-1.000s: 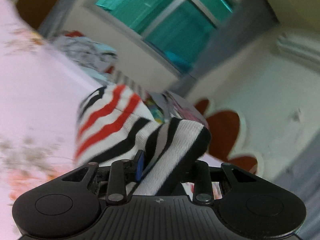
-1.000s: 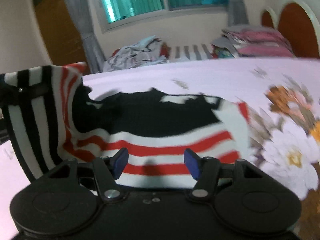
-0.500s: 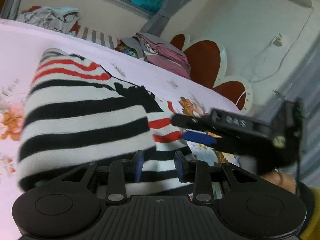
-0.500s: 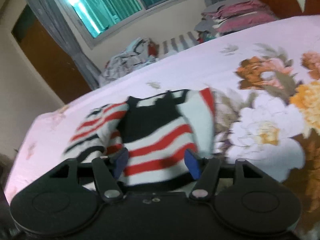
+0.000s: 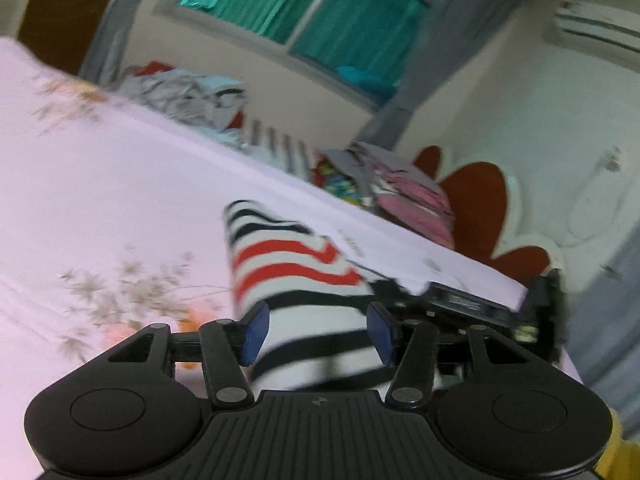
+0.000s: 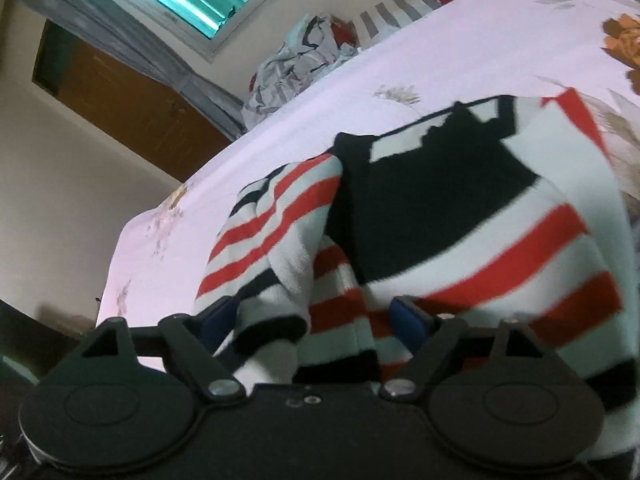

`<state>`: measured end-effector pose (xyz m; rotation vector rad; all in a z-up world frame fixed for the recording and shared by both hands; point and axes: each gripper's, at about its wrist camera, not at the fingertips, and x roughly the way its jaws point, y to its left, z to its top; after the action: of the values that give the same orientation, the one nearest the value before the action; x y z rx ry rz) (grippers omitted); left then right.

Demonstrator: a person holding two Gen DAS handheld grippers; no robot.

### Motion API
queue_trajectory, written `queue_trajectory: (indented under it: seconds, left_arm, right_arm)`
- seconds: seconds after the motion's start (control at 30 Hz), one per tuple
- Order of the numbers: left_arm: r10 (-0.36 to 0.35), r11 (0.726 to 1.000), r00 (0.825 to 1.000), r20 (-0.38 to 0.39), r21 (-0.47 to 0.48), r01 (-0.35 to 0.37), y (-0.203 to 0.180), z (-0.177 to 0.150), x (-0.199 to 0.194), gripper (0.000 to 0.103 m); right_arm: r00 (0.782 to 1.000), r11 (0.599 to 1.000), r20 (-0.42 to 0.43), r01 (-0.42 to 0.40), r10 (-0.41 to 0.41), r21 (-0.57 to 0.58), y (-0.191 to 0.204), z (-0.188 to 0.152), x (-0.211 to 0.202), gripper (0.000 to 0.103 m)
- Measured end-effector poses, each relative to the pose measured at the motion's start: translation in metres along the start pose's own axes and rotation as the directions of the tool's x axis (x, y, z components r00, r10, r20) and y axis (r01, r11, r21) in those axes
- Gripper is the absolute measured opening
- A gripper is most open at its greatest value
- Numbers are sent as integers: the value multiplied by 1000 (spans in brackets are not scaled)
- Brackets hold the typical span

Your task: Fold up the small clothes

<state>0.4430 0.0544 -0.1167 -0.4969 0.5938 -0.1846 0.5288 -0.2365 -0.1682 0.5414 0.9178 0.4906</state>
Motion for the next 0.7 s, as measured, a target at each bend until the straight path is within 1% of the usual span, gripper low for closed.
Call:
queue_trajectory:
  seconds: [0.03, 0.07, 0.1, 0.13, 0.2, 0.27, 0.33, 0.4, 0.47, 0.57, 0.6, 0.63, 0.67, 0.7]
  left_arm:
    - [16, 1000, 1000, -5, -13, -16, 4, 1, 8, 53]
    - [28, 999, 999, -15, -28, -29, 10, 3, 14, 53]
    - [36, 999, 999, -19, -37, -36, 12, 1, 21, 53]
    - [41, 998, 999, -21, -39, -42, 12, -1, 30, 53]
    - [46, 998, 998, -31, -39, -47, 14, -1, 39, 53]
    - [39, 999, 999, -35, -37, -40, 12, -2, 45, 53]
    - [22, 999, 999, -36, -23, -23, 7, -2, 49, 53]
    - [-9, 1000, 999, -41, -16, 8, 0, 0, 53, 53]
    - [-45, 999, 998, -50, 2, 45, -10, -1, 57, 53]
    - [-101, 995, 992, -73, 19, 103, -27, -5, 63, 53]
    - [-116, 993, 990, -85, 20, 118, -31, -7, 65, 53]
    - [-131, 991, 986, -100, 22, 134, -36, -10, 68, 53]
    - [-142, 989, 983, -117, 27, 146, -41, -14, 72, 53]
    - [-148, 988, 980, -131, 33, 153, -45, -18, 74, 53]
  right_arm:
    - [1000, 1000, 2, 6, -6, -16, 3, -1, 2, 67]
    - [1000, 1000, -9, 1, -1, -20, 5, 0, 3, 46]
    - [1000, 1000, -18, -2, 2, -21, 7, -1, 6, 39]
    - [1000, 999, -16, 0, 0, -33, 10, -2, 6, 38]
    - [1000, 998, -12, -5, 5, -57, 14, -2, 3, 24]
    - [1000, 996, 21, -14, 16, -91, 20, -2, -7, 21]
    - [997, 988, 83, 14, -1, -156, 31, -2, -22, 20]
    - [990, 974, 137, 46, -15, -224, 40, 0, -41, 20]
    - [981, 950, 191, 95, -39, -297, 47, 1, -63, 20]
    - [956, 910, 275, 201, -102, -362, 46, -4, -95, 20]
    - [946, 894, 296, 243, -133, -377, 41, -8, -103, 21]
    - [938, 886, 304, 277, -165, -371, 33, -12, -109, 21]
    - [937, 895, 295, 286, -187, -343, 23, -14, -110, 21]
    - [939, 915, 273, 286, -209, -285, 6, -18, -111, 21]
